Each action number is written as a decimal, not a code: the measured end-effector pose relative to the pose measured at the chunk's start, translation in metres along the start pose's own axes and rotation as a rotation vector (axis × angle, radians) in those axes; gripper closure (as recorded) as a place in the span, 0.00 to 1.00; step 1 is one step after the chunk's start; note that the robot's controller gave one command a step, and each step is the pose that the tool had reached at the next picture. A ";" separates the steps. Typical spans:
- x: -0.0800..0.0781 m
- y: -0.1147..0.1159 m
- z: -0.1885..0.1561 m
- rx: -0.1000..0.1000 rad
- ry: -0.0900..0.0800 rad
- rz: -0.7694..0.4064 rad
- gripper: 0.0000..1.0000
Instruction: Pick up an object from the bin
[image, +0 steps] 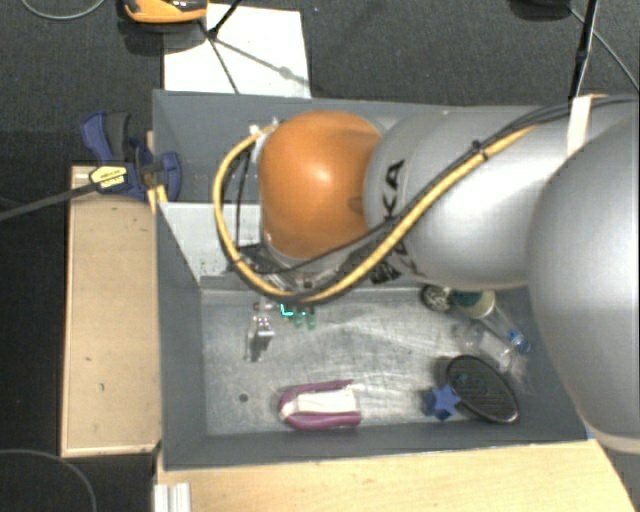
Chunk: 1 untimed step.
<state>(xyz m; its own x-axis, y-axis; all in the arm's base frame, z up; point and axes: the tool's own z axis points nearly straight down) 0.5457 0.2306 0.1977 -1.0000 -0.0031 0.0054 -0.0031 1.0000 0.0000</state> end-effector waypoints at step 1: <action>0.026 -0.069 0.071 0.005 0.002 0.014 0.00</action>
Offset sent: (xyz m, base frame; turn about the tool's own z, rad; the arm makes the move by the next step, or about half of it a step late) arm -0.0242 -0.0645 -0.0665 0.0083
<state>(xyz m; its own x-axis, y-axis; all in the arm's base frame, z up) 0.5198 0.1613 0.1270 -0.9999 0.0107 0.0077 0.0107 0.9999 -0.0053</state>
